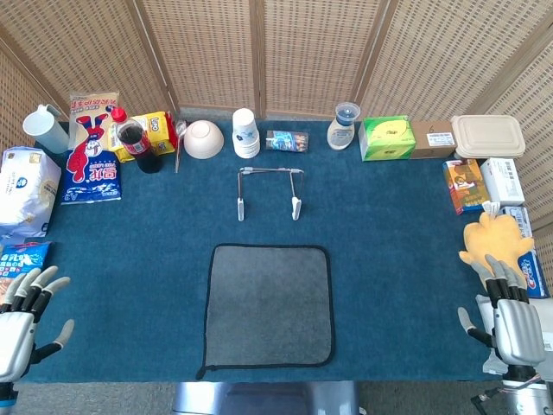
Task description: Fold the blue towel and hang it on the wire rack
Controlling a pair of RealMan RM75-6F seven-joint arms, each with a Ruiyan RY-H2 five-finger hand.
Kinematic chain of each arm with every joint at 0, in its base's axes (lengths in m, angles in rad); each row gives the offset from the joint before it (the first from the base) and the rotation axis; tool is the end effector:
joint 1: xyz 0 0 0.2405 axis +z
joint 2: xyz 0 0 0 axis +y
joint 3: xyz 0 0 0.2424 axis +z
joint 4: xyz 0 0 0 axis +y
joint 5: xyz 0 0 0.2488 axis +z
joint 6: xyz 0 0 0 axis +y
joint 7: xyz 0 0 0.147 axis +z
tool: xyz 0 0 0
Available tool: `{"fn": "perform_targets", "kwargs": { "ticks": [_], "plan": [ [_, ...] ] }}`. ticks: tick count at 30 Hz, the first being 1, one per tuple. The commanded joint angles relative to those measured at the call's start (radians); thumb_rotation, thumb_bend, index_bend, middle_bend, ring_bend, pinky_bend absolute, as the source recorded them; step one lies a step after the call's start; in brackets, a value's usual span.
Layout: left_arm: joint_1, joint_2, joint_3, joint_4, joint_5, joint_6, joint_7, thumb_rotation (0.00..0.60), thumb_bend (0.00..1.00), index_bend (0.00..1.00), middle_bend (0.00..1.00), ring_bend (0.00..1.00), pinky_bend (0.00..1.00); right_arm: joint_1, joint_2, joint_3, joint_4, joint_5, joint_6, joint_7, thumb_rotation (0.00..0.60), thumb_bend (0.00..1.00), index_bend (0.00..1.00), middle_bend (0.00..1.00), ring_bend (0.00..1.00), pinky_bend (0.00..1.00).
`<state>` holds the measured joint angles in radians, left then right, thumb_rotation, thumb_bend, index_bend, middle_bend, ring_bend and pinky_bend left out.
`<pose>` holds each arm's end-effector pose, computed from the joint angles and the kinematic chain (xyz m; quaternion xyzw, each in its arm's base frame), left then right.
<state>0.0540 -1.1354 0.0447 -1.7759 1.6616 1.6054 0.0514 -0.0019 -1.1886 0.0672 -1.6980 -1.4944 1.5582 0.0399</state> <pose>-0.2720 0.1211 0.0967 -0.5770 -0.4252 -0.4267 0.5515 -0.2954 -0.1625 0.1008 0.5186 -0.4433 0.4444 0.5807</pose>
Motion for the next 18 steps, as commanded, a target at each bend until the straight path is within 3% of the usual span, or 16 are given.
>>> {"fn": "perform_targets", "kwargs": {
  "ticks": [1,13,18],
  "plan": [
    [-0.026,0.012,-0.005,-0.007,0.007,-0.032,0.001,0.6,0.11,0.2,0.13,0.02,0.0,-0.001,-0.001,0.0,-0.002,0.003,-0.001,-0.005,0.6,0.33,0.15,0.07,0.0,0.0],
    [-0.219,0.051,-0.028,-0.089,0.01,-0.313,0.016,0.6,0.11,0.21,0.12,0.02,0.0,-0.01,0.002,0.007,-0.01,0.032,0.0,-0.026,0.6,0.33,0.15,0.07,0.0,0.0],
    [-0.366,0.021,-0.067,-0.084,-0.01,-0.507,0.003,0.6,0.11,0.22,0.12,0.02,0.0,-0.014,-0.001,0.013,-0.017,0.049,0.002,-0.046,0.6,0.33,0.15,0.07,0.0,0.0]
  ]
}}
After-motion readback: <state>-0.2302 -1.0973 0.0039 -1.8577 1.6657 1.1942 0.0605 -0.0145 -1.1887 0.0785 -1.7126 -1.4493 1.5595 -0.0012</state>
